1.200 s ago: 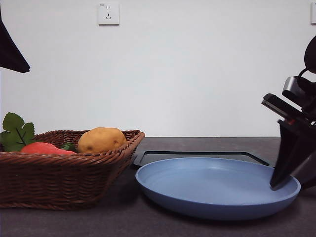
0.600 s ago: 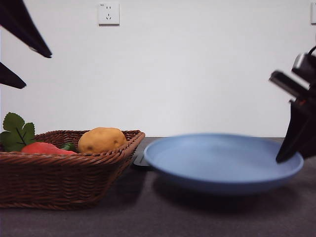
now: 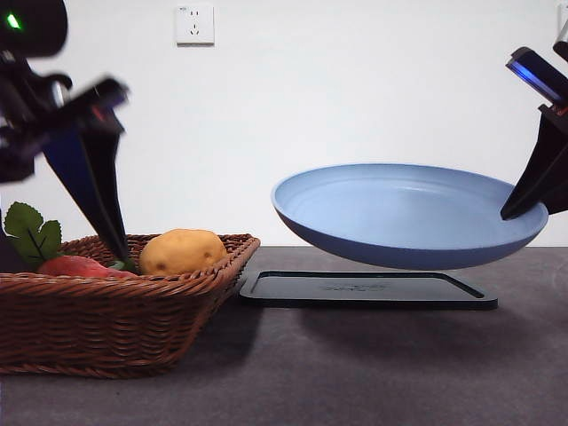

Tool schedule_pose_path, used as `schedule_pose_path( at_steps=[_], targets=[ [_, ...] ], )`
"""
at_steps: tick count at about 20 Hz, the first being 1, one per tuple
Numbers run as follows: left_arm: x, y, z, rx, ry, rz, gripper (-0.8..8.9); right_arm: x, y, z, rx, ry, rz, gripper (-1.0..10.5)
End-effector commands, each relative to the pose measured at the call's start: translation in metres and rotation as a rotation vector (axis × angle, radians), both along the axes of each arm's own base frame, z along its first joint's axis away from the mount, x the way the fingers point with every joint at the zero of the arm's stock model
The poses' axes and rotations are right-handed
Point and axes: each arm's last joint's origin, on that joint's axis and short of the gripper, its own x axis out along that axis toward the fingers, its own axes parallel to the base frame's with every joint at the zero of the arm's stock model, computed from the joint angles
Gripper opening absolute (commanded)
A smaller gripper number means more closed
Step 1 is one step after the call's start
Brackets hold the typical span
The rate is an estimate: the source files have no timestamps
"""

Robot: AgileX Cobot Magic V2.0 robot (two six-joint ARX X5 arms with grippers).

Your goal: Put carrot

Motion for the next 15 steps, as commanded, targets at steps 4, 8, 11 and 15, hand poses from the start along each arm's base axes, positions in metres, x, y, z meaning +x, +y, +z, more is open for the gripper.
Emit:
schedule_pose_path(
  at_steps=[4,8,11,15],
  targets=[
    [0.018,-0.009,-0.012,-0.011,-0.016,0.037,3.5,0.002,0.001,0.005,0.007,-0.027,0.005,0.1],
    [0.023,-0.009,-0.013,0.028,-0.068,0.083,3.48,0.002,0.001,0.005,0.006,-0.027,0.004,0.1],
    [0.024,-0.008,-0.013,0.056,-0.091,0.078,2.75,0.002,0.001,0.005,0.005,-0.028,0.003,0.1],
    [0.024,-0.008,-0.013,0.077,-0.13,0.007,0.95,0.002,0.001,0.005,0.005,-0.028,0.003,0.1]
  ],
)
